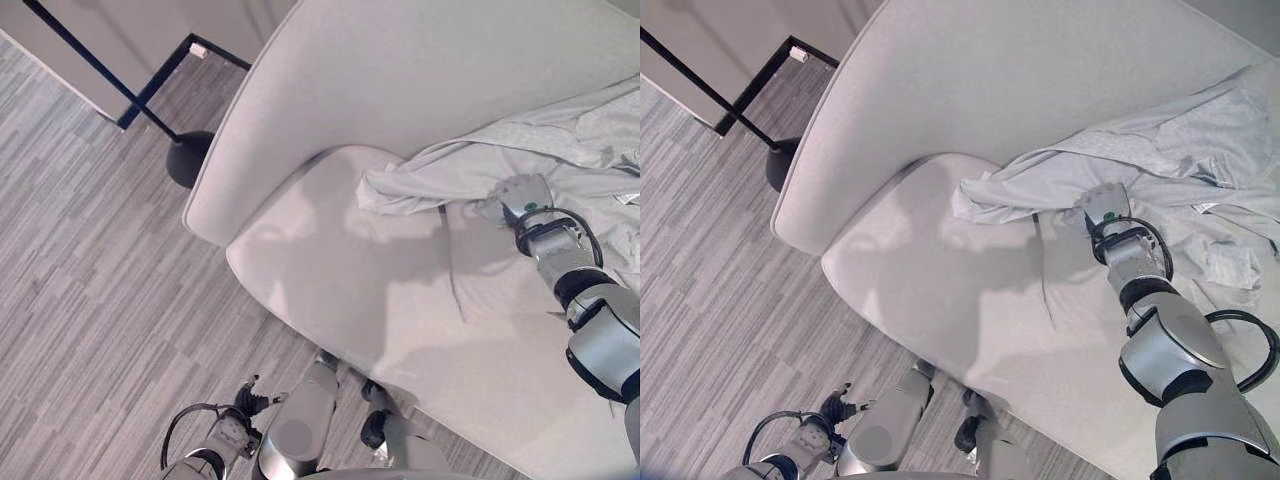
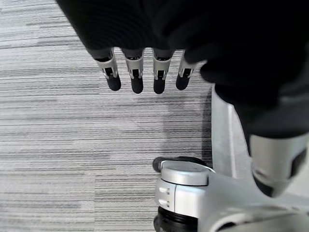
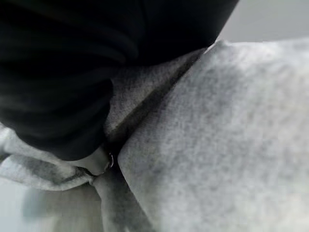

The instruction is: Hang the clothes on the sofa on the clothes rack.

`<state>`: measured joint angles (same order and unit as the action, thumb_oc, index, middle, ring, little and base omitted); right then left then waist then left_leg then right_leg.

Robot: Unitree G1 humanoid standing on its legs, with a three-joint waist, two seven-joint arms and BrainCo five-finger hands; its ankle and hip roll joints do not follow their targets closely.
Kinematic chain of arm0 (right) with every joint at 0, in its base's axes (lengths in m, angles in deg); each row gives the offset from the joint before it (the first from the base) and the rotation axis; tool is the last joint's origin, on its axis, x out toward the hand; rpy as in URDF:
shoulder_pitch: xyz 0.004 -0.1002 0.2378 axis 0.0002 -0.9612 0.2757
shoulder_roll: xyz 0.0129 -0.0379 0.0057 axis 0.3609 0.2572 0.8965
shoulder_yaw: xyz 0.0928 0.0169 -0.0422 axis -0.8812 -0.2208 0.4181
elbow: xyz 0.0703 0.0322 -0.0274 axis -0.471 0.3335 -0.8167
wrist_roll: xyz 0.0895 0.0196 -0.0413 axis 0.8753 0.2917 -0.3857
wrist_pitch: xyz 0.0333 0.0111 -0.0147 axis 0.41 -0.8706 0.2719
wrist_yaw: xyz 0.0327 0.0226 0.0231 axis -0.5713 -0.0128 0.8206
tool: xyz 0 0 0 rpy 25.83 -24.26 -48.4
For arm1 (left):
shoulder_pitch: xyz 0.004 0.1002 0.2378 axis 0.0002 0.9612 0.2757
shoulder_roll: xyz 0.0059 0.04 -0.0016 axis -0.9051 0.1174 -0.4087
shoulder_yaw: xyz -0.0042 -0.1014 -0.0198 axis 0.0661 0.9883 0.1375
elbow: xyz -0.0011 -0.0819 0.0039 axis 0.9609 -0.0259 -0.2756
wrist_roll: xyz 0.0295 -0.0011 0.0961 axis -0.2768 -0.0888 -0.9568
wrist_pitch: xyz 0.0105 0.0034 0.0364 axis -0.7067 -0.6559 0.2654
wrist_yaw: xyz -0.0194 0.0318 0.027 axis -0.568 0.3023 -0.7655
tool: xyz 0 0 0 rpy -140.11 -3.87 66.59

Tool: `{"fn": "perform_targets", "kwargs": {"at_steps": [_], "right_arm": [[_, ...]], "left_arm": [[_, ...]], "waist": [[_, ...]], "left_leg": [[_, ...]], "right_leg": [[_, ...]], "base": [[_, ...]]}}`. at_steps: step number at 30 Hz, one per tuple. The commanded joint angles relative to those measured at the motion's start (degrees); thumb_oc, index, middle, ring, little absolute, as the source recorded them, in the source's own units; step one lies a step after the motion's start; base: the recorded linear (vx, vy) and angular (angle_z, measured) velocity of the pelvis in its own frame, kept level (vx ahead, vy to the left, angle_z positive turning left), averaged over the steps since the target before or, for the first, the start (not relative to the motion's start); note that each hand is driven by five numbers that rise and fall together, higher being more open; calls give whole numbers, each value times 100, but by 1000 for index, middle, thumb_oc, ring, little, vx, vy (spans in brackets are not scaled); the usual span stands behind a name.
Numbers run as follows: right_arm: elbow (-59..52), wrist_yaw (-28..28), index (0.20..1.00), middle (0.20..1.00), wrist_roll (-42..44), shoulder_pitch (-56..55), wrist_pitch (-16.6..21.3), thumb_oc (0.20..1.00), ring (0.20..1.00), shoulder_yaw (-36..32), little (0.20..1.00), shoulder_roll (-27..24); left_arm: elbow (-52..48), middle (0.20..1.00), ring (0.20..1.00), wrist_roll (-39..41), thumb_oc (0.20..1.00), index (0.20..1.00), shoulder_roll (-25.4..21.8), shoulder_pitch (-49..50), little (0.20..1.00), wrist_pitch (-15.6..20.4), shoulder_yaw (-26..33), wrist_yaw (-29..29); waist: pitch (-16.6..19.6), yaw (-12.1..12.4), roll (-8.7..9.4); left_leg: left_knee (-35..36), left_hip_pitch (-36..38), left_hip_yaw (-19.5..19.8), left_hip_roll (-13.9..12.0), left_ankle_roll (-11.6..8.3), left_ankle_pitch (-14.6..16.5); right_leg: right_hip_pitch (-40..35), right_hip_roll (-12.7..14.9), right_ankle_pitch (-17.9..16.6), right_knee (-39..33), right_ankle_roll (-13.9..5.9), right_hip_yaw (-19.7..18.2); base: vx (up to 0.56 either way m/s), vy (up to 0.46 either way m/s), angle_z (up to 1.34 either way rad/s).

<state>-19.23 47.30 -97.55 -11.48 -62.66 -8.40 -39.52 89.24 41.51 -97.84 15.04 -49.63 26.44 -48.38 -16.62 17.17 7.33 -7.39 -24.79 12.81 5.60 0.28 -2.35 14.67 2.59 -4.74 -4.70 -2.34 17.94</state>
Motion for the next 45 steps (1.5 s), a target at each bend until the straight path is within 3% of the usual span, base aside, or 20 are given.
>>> {"fn": "perform_targets", "kwargs": {"at_steps": [1, 3, 4, 7, 12, 16, 23, 36, 41, 43, 45], "right_arm": [[-738, -238, 200, 200, 1072, 179, -17, 200, 200, -429, 200, -325], [-1129, -320, 200, 200, 1363, 211, 26, 200, 200, -654, 200, -402], [-1917, -483, 200, 200, 2033, 260, 130, 200, 200, -1265, 200, -503], [-2762, -768, 200, 200, 2888, 350, 334, 200, 200, -2049, 200, -429], [-3257, -1016, 200, 200, 4085, 720, 665, 200, 200, -2903, 200, 53], [-3246, -1036, 200, 200, 4601, 906, 790, 200, 200, -3117, 200, 260], [-2603, -806, 200, 200, 6103, 2032, 1255, 200, 200, -2979, 200, 554], [-2133, -217, 200, 200, 6992, 3608, 1469, 200, 200, -2179, 200, 368], [-1831, -209, 200, 200, 7133, 4050, 1528, 200, 200, -1897, 200, 281], [-1607, -264, 200, 200, 7418, 4330, 1625, 200, 200, -1755, 200, 319], [-1575, -263, 200, 200, 7481, 4405, 1656, 200, 200, -1689, 200, 314]], "left_arm": [[268, 1000, 1000, 7, 1000, 1000, -56, 16, 1000, -60, 128, 101], [280, 1000, 1000, 16, 1000, 1000, -63, 20, 1000, -70, 158, 97], [309, 1000, 1000, 24, 1000, 1000, -98, -9, 1000, -118, 234, 103], [336, 1000, 1000, -11, 1000, 1000, -147, -47, 1000, -179, 299, 91], [350, 1000, 1000, -178, 1000, 1000, -192, -22, 1000, -299, 241, 7], [391, 1000, 1000, -318, 1000, 1000, -209, 52, 1000, -380, 167, -35], [665, 1000, 1000, -350, 1000, 1000, -274, 175, 1000, -520, 114, -123], [727, 1000, 1000, -147, 1000, 1000, -252, 461, 1000, -508, 77, -351], [-48, 1000, 1000, -63, 1000, 1000, -363, 187, 1000, -262, -196, -230], [-1135, 1000, 1000, 321, 1000, 1000, -597, -139, 1000, -75, -327, -147], [-1390, 1000, 1000, 336, 1000, 1000, -671, -204, 1000, 1, -363, -129]], "waist": [[175, -123, 69], [185, -160, 81], [222, -255, 98], [288, -335, 115], [485, -376, 131], [690, -406, 181], [1131, -470, 298], [1797, -774, 306], [1886, -798, 281], [1944, -818, 286], [1971, -830, 293]], "left_leg": [[171, 143, -366, -124, -112, 129], [181, 178, -382, -125, -101, 139], [210, 297, -400, -126, -79, 159], [250, 474, -438, -115, -44, 194], [289, 825, -502, -112, 19, 246], [376, 993, -482, -89, 49, 222], [600, 1453, -526, -107, 69, 236], [910, 2022, -716, -170, 102, 238], [960, 2144, -741, -171, 107, 264], [987, 2202, -736, -174, 102, 263], [1000, 2207, -742, -180, 96, 257]], "right_leg": [[-427, 433, 495, 618, -393, -230], [-438, 435, 511, 657, -388, -231], [-476, 445, 564, 759, -374, -213], [-553, 455, 632, 871, -353, -193], [-738, 465, 769, 1057, -313, -160], [-857, 453, 815, 1071, -295, -113], [-1101, 416, 873, 1163, -289, -201], [-1408, 346, 805, 1116, -311, -347], [-1471, 336, 824, 1148, -314, -386], [-1513, 331, 826, 1162, -323, -384], [-1521, 328, 820, 1151, -326, -379]], "base": [[-8, 12, -15], [3, 11, -15], [12, 15, -10], [14, 5, -4], [6, 14, -3], [33, 0, -2], [45, 18, 0], [48, 14, -5], [14, -2, -6], [0, 0, 0], [16, -8, 1]]}}
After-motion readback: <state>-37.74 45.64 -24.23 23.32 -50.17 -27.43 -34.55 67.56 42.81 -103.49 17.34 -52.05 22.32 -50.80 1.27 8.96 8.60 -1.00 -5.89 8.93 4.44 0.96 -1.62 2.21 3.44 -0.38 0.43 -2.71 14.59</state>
